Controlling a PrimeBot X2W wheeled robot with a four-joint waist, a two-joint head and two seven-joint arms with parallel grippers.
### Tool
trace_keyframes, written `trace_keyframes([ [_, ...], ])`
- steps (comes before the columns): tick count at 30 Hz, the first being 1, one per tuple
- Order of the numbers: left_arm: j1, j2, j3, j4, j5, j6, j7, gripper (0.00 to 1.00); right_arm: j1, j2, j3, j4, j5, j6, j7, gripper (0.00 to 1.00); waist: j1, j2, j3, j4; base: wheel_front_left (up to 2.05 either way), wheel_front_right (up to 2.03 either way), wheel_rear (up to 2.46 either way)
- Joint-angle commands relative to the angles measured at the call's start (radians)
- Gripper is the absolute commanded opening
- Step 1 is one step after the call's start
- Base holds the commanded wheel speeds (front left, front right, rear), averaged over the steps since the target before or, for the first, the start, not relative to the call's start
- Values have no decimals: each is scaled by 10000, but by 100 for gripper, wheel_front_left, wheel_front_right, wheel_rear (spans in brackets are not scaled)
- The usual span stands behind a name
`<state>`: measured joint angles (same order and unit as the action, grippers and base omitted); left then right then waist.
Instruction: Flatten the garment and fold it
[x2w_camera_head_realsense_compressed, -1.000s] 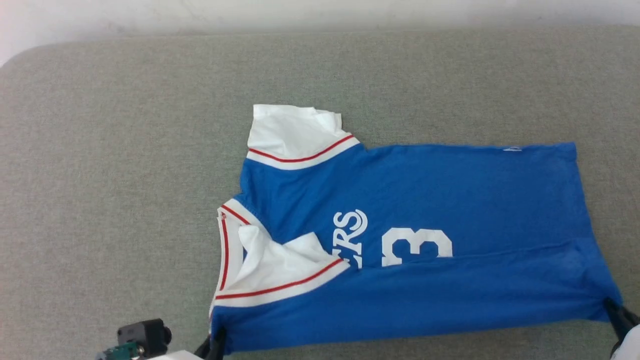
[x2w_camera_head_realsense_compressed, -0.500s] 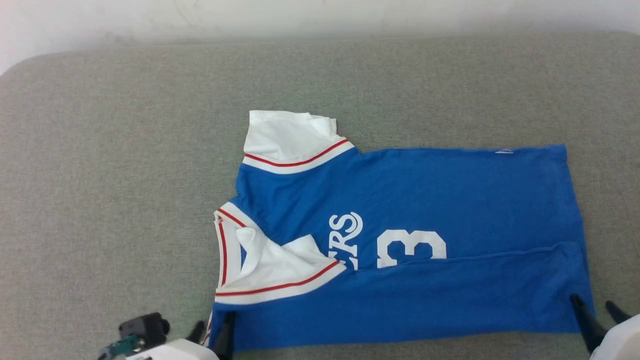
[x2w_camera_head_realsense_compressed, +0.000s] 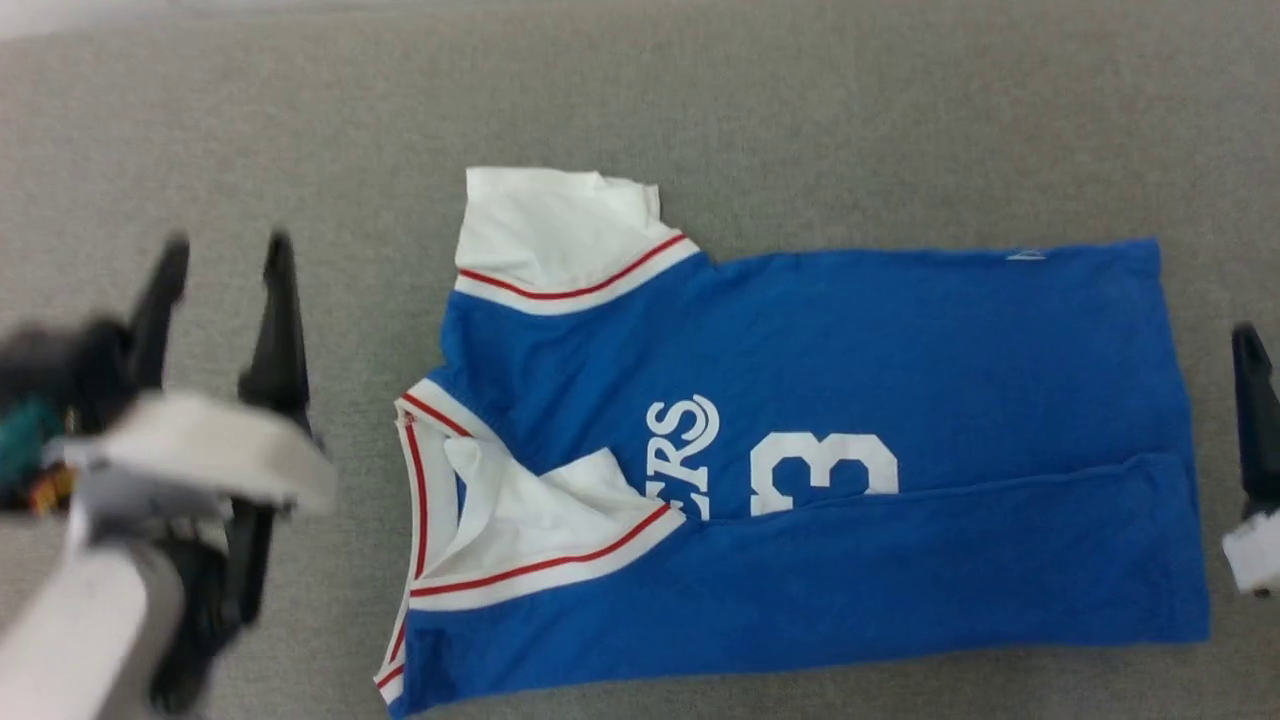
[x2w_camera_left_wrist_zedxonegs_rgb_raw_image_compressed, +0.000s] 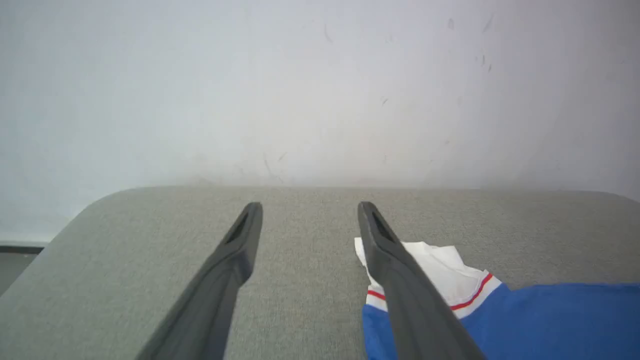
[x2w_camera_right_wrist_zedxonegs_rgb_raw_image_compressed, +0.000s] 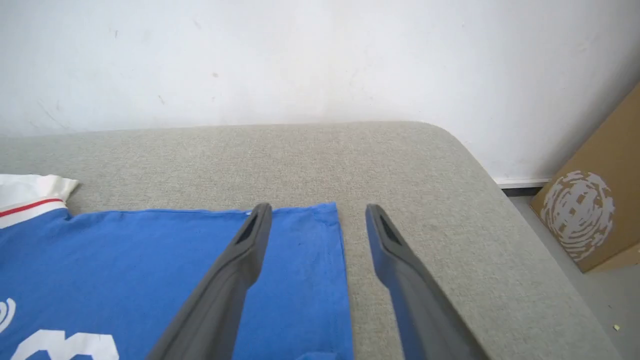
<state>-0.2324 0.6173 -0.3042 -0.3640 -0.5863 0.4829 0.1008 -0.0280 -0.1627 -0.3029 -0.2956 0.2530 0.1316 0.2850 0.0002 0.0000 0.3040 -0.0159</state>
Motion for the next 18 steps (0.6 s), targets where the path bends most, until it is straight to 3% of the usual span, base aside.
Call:
trace_keyframes([
  [1,-681,171,-186,62,262,-182,301,100,-271,-30,128,-62,-42,-9,-133,100,-2,0,833,-133,0,0,0],
  [4,-2753,439,-870,513,654,-768,1704,100,-705,-134,446,-73,-55,-9,-276,100,-2,0,1466,-150,0,0,0],
  [8,-5544,148,-1809,1643,870,-1860,3299,100,-1106,-294,720,63,52,-9,-348,100,-2,0,2184,-264,0,0,0],
  [12,-7257,-368,-2530,2992,670,-2815,4535,100,-1362,-383,890,297,145,-9,-482,100,-2,0,2724,-447,0,0,0],
  [14,-7694,-430,-2810,3643,599,-3096,5214,100,-1445,-376,952,395,197,-9,-546,100,-2,0,2939,-567,0,0,0],
  [18,-8031,-434,-3022,4462,360,-3167,6375,100,-1556,-413,1024,572,245,-9,-649,100,-2,0,3254,-814,0,0,0],
])
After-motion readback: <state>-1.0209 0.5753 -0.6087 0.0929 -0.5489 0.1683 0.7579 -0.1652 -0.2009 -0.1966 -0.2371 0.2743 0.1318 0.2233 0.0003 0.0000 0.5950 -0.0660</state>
